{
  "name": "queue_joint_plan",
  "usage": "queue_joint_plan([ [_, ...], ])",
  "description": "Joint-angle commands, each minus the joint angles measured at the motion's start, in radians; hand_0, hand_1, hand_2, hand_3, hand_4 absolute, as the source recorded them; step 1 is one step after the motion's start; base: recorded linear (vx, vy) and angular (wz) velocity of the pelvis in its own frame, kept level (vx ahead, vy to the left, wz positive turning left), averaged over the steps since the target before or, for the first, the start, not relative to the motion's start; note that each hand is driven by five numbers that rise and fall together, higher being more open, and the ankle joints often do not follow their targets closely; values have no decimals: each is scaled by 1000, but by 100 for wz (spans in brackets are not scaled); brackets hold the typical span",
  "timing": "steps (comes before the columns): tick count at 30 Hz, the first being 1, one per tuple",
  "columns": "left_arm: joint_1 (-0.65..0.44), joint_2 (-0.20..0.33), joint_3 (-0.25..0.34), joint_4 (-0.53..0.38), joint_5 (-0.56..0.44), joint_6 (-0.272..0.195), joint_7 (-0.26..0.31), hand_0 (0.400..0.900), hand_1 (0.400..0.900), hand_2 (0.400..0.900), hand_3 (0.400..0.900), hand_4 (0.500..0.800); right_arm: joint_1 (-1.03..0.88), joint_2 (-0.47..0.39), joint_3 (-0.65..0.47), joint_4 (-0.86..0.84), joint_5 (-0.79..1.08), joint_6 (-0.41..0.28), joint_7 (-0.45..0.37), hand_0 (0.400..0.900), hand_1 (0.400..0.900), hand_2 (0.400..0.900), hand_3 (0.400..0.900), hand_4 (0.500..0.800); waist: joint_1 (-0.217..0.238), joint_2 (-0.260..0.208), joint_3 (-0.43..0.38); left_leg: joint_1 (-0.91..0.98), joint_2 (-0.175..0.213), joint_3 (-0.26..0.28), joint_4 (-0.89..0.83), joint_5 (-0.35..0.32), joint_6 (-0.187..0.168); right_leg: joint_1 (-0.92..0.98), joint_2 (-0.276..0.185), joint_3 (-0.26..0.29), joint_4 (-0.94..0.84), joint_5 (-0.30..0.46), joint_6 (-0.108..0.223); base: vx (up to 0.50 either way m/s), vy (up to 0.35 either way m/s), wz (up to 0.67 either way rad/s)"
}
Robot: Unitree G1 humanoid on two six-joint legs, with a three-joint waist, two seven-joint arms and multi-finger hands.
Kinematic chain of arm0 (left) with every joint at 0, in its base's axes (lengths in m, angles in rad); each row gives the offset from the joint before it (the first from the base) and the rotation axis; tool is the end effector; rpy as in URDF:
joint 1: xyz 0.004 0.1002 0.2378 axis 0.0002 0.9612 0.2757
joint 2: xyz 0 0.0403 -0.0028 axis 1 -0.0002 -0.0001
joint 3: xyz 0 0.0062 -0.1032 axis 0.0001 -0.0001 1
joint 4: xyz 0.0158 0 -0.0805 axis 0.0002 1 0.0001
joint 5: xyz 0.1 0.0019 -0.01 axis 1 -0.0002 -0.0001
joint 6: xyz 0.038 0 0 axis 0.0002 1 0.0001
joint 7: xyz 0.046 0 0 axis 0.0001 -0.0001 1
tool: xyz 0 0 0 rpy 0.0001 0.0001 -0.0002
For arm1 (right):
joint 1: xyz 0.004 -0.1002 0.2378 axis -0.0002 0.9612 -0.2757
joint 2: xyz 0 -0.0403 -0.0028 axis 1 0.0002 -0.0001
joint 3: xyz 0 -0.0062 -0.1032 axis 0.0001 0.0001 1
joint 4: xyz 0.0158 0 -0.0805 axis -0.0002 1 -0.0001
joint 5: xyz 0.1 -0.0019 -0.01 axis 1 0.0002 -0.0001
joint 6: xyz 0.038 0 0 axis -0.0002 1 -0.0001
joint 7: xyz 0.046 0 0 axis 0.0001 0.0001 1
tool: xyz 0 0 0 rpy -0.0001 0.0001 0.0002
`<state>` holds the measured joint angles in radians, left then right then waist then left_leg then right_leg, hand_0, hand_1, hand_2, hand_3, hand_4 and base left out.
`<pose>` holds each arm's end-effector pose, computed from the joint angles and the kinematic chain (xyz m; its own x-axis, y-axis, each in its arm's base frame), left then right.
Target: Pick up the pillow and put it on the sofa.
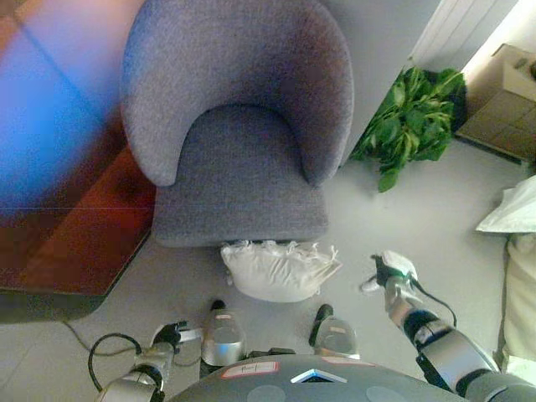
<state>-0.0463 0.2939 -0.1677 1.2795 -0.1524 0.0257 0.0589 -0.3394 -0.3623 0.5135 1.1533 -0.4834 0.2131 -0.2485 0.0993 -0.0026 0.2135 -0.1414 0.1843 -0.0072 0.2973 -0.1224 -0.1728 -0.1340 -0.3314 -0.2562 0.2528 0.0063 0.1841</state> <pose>0.0788 0.2432 -0.1101 0.3036 0.2869 -0.9086 0.0053 0.9531 0.3027 0.1911 -0.2331 -0.0669 0.7033 -0.3695 -0.6074 -0.5243 0.3074 -0.7941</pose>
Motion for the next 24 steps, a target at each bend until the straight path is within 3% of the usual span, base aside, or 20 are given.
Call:
queue_joint_plan([
  [1, -27, 101, -36, -28, -4, -17, 2, 900, 900, 900, 900, 800, -164, -32, 5, -59, 7, 36, 9, 900, 900, 900, 900, 800, 63, 8, 66, -39, 39, -72, 52, 14, 28, -107, -149, 82, 27, 110, 78, -172, -1, 23],
  [9, -72, 111, -55, -49, -88, -31, -7, 900, 900, 900, 900, 800, -340, -75, 46, -59, 90, 52, 43, 900, 900, 900, 900, 800, 91, 68, 160, -196, 10, -90, 108, 42, 6, -220, -201, 95, 102, 89, 78, -149, 56, 16],
  [24, -63, 94, -64, -86, -169, -48, -5, 900, 900, 900, 900, 800, -449, -102, 65, -37, 127, 41, 73, 900, 900, 900, 900, 800, 101, 98, 204, -298, 10, -86, 145, 53, 6, -315, -198, 139, 151, 58, 78, -45, 64, -1],
])
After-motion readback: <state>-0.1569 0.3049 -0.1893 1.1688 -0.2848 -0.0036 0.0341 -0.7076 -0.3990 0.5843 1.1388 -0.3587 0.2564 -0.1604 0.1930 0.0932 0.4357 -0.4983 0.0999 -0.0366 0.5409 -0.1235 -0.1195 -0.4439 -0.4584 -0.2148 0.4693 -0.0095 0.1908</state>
